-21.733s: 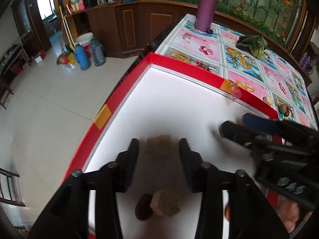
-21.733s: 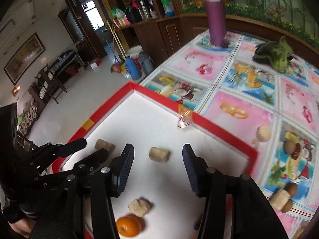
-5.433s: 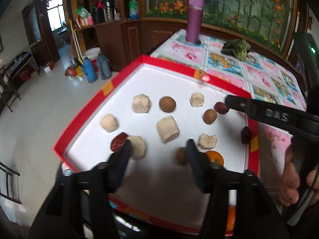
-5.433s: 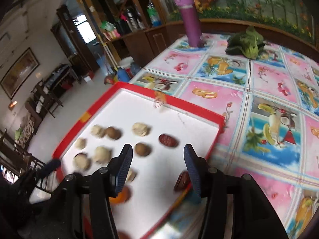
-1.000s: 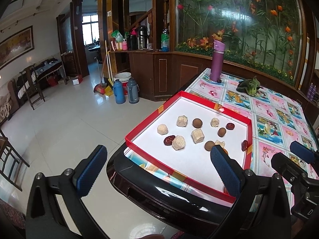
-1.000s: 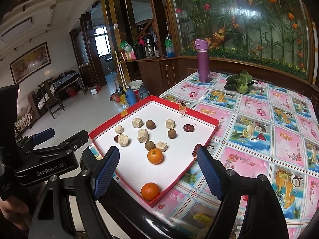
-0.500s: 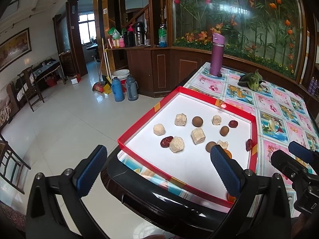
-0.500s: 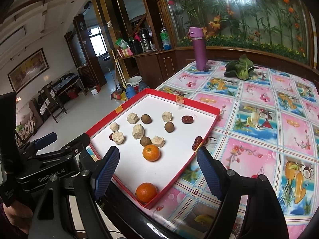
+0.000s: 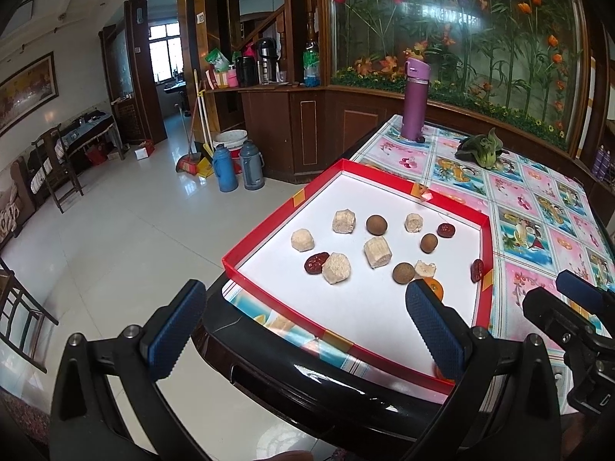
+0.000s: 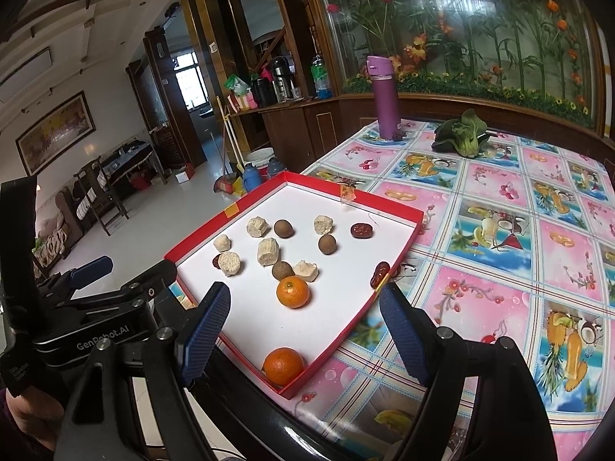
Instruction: Organize fruits
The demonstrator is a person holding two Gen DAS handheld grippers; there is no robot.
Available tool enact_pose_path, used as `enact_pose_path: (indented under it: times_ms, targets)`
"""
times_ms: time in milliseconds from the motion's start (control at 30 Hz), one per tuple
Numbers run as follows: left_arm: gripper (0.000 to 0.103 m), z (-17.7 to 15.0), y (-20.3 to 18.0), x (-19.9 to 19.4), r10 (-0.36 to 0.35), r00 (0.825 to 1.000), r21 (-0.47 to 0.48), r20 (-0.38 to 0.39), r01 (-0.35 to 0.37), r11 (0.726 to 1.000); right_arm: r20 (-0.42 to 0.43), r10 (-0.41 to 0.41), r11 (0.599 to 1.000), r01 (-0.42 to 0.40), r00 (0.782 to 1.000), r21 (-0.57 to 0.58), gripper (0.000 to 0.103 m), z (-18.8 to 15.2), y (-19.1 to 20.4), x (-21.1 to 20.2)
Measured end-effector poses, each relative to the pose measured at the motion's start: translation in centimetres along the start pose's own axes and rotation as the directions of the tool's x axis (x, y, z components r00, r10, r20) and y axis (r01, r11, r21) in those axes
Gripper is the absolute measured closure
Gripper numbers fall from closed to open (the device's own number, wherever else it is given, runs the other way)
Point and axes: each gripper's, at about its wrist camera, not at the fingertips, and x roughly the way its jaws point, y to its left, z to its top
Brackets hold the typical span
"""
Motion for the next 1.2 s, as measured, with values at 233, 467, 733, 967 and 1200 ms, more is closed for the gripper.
enact_pose_path:
  times_ms: [233,467,733,967,1200]
  targets:
    - [0.0,0.0,0.4,0.1,-0.02,1.0,-0.012,-0.001,0.02,1.0,-0.006,0.0,1.0,0.0,1.0,-0.018,0.023,0.2,0.6,0.3]
    - [0.0,0.0,0.8,0.5,-0.025,0.999,-0.027,-0.021,0.024,0.999,-0.004,-0.004,1.0,0.004,1.0,-0.03,0.023,0.8,0.8,0.8]
    - [0.0,0.2,1.4,1.4,-0.013,0.999,-0.041,-0.032,0.011,0.999,-0.004,0.002,0.999,-0.002,1.0,-0.039,0.023,1.2,1.1,1.1]
    - [0.0,0.2,1.8,2.1,-0.007,0.999,-0.052,-0.044,0.004,0.999,-0.024,0.001,1.0,-0.002,1.0,-0.025,0.023,1.2,0.9,1.8]
    - [0.0,0.1,2.1,2.4,-0.002,0.999,-0.059,-0.047,0.0,0.998,-0.026,0.0,1.0,-0.001,1.0,-0.028,0.023,1.0,1.0,1.8]
